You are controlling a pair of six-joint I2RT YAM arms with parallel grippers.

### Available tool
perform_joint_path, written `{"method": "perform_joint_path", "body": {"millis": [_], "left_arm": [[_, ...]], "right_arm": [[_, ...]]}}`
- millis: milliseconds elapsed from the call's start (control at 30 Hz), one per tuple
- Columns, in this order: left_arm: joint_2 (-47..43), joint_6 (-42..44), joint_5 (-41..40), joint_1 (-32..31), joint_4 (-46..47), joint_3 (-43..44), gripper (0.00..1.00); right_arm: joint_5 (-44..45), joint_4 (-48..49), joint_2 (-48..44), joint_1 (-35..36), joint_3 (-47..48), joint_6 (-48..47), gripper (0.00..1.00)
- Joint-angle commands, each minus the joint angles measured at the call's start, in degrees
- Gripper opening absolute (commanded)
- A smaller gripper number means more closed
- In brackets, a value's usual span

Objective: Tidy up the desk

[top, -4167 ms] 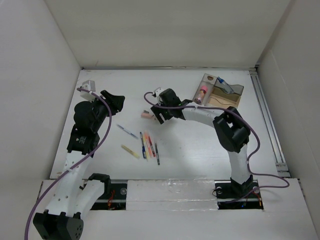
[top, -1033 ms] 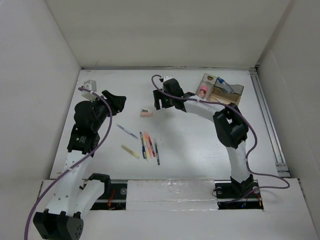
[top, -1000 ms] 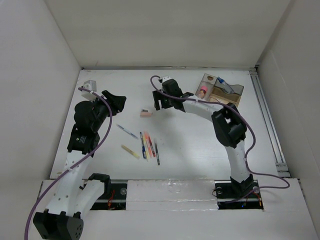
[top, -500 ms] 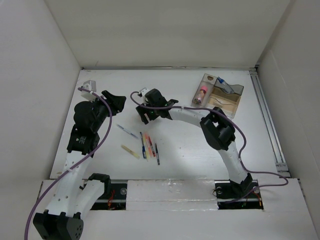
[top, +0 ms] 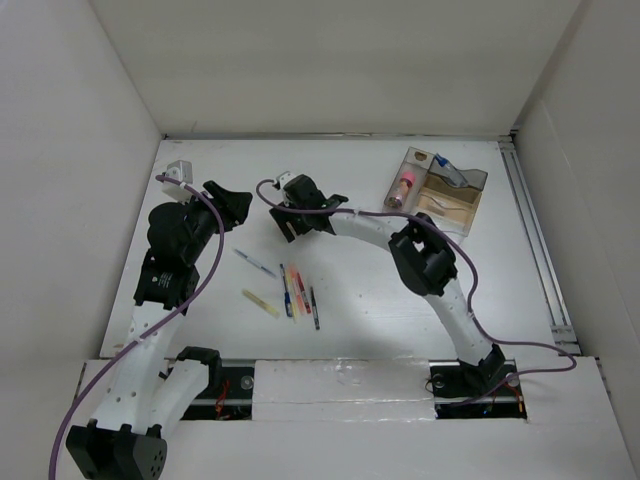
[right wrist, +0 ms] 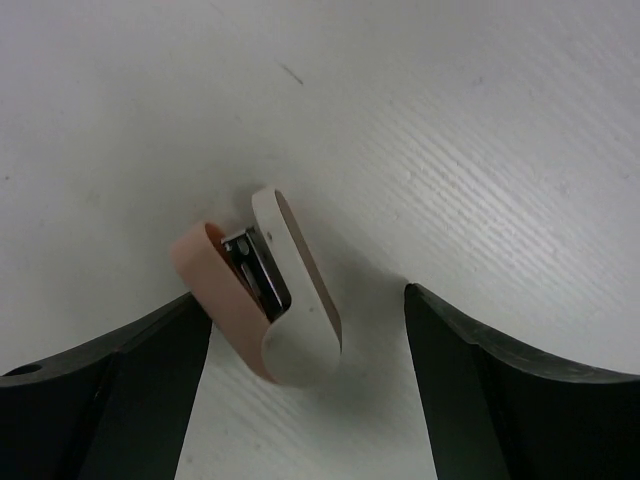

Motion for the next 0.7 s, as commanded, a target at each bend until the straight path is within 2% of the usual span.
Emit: {"method": "perform_joint_path", "body": {"millis": [0, 167, 267, 300, 367, 400, 600, 667], "left_arm": [[-0.7, 0.6, 0.7, -0.1, 2.3, 2.0, 0.45], [-0.6, 0.6, 1.0, -0.1, 2.4, 2.0, 0.46], [-0.6, 0.7, 1.0, -0.1, 2.4, 1.9, 0.45], [-0.7, 0.7, 1.0, -0.1, 2.4, 1.8, 0.45], [-0.8, 0.7, 1.0, -0.1, 2.4, 1.9, 0.45], [-0.8, 0.7, 1.0, -0.1, 2.4, 1.9, 0.45], [-0.6, 0.7, 1.5, -0.1, 2.6, 1.7, 0.45], [-0.6, 0.6, 1.6, -0.1, 2.7, 1.6, 0.45]], "right_arm": [[-0.4, 0.1, 2.7, 0.0, 5.0, -0.5, 0.82], [-1.9, -0.1, 4.2, 0.0, 7.7, -0.2, 0.74], [-2.6, -0.5, 5.2, 0.0, 8.9, -0.2, 0.62], [-2.6, -0.3, 5.3, 0.0, 8.6, -0.2, 0.51], [-3.6, -0.1, 5.2, 0.0, 8.3, 0.3, 0.38], [-3.6, 0.3, 4.7, -0.5, 7.2, 0.6, 0.28], [-6.8, 8.7, -5.1, -2.6, -3.6, 5.6, 0.17], [-8.3, 11.8, -8.9, -5.3, -7.9, 8.6, 0.16]]}}
